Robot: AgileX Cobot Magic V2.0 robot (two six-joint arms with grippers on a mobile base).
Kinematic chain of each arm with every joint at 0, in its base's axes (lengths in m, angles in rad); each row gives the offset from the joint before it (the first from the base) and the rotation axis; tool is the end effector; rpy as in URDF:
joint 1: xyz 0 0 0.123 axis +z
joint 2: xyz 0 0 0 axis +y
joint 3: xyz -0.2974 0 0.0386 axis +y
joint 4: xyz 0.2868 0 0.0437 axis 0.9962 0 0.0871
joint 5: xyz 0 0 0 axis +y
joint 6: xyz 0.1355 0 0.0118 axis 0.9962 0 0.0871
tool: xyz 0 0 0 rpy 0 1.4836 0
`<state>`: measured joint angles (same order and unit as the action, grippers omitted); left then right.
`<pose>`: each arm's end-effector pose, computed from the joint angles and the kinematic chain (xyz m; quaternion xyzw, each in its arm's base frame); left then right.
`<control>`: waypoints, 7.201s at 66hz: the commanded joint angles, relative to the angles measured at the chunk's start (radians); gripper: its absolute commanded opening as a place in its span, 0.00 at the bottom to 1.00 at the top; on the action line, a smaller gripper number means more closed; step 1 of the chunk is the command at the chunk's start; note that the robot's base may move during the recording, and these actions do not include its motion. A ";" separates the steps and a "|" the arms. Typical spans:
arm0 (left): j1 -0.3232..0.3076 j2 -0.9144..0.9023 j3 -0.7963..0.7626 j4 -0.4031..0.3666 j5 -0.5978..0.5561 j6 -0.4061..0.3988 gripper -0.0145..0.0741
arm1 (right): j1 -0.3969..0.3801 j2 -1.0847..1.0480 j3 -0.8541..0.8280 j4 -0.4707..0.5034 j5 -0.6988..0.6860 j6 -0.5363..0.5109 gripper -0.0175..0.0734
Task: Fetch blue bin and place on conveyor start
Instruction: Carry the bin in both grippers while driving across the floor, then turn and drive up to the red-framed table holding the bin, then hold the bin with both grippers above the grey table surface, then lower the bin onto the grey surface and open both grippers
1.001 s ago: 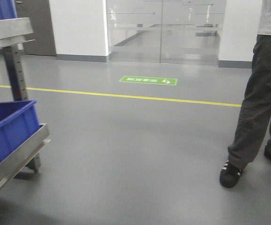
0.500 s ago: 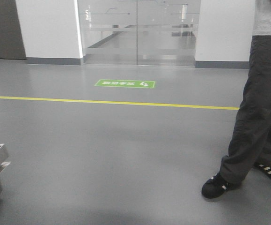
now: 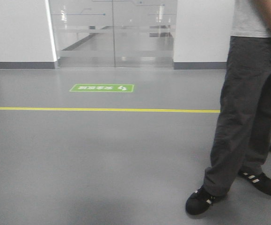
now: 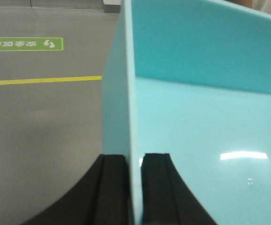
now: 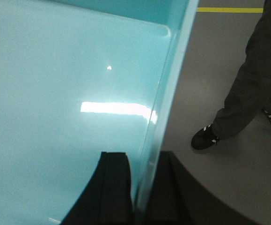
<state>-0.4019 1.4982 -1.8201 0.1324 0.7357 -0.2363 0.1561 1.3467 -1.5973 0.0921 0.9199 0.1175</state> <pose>0.3762 -0.1468 0.5117 0.0810 0.8069 -0.1210 0.5724 0.3462 0.0646 0.4606 -0.0098 0.8793 0.1097 0.4633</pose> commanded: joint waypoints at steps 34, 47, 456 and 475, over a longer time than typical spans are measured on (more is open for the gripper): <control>-0.003 -0.016 -0.012 -0.015 -0.078 -0.006 0.04 | -0.002 -0.008 -0.008 -0.019 -0.015 -0.026 0.02; -0.003 -0.016 -0.012 -0.013 -0.078 -0.006 0.04 | -0.002 -0.008 -0.008 -0.019 -0.015 -0.026 0.02; 0.129 0.152 -0.006 0.107 0.261 0.001 0.53 | -0.044 0.272 -0.140 -0.033 -0.029 -0.048 0.26; 0.129 -0.090 0.294 0.148 0.138 0.001 0.04 | -0.044 0.080 0.108 -0.037 -0.149 -0.048 0.02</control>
<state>-0.2766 1.4744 -1.6263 0.2748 0.9422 -0.2346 0.1188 1.4816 -1.5600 0.0698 0.8286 0.0749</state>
